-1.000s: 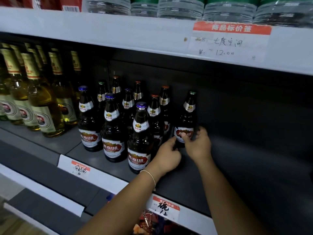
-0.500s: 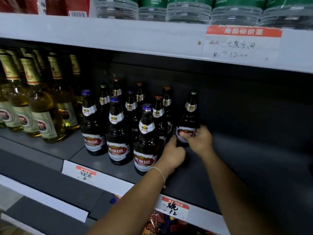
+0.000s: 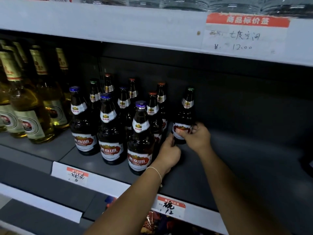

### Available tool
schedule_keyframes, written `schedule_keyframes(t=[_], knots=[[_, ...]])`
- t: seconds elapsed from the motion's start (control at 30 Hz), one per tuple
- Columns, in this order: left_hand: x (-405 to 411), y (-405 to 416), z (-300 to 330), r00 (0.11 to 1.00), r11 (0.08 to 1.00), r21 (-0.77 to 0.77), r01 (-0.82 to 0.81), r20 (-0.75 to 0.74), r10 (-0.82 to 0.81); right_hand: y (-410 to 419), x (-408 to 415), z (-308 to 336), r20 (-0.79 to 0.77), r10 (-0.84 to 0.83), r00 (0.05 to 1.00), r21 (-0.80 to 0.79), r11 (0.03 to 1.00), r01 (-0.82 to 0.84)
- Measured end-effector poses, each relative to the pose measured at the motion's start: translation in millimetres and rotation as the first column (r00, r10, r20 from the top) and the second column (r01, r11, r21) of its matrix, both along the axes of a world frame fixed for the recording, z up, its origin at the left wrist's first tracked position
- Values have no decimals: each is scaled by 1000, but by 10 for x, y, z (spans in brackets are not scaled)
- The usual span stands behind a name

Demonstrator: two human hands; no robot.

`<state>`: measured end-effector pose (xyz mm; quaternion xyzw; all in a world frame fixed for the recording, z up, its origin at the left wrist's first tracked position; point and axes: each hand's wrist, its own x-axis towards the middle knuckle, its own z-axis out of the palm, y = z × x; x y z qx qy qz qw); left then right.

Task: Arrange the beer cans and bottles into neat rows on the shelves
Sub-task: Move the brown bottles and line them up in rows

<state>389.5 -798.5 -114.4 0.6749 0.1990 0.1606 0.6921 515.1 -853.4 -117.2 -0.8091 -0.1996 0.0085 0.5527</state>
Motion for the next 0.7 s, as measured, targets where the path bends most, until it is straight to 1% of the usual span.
schedule_keyframes(t=[0.07,0.13,0.2,0.27,0.33,0.4,0.47,0.53,0.6,0.7], knots=[[-37,-20,29,1000,998,56,0,-23,1,-8,-14,19,-14,7,1000,-15,1000,-8],[-106,-46,74,998,988,154,10,-55,-2,-16,-43,56,-5,-6,1000,-38,999,6],[-221,-55,135,997,962,271,34,-75,-14,-31,-126,132,74,-68,995,-40,997,71],[-398,-75,251,996,913,399,79,-69,-56,-48,-277,233,143,-120,983,48,992,114],[-616,-96,411,995,841,533,91,-17,-96,-70,-506,371,123,-139,983,199,973,112],[-859,-98,606,991,772,633,58,57,-121,-106,-812,550,132,-142,981,325,941,92],[-1104,-60,810,976,736,677,6,156,-151,-127,-1120,727,188,-127,974,423,905,36],[-1312,49,969,948,718,691,-89,281,-152,-113,-1405,898,229,-102,968,480,877,-21],[-1469,228,1076,916,734,656,-174,381,-123,-38,-1637,1032,271,-95,958,500,864,-56],[-1654,564,1166,878,777,584,-234,470,-89,198,-1959,1198,338,-116,934,521,850,-83]])
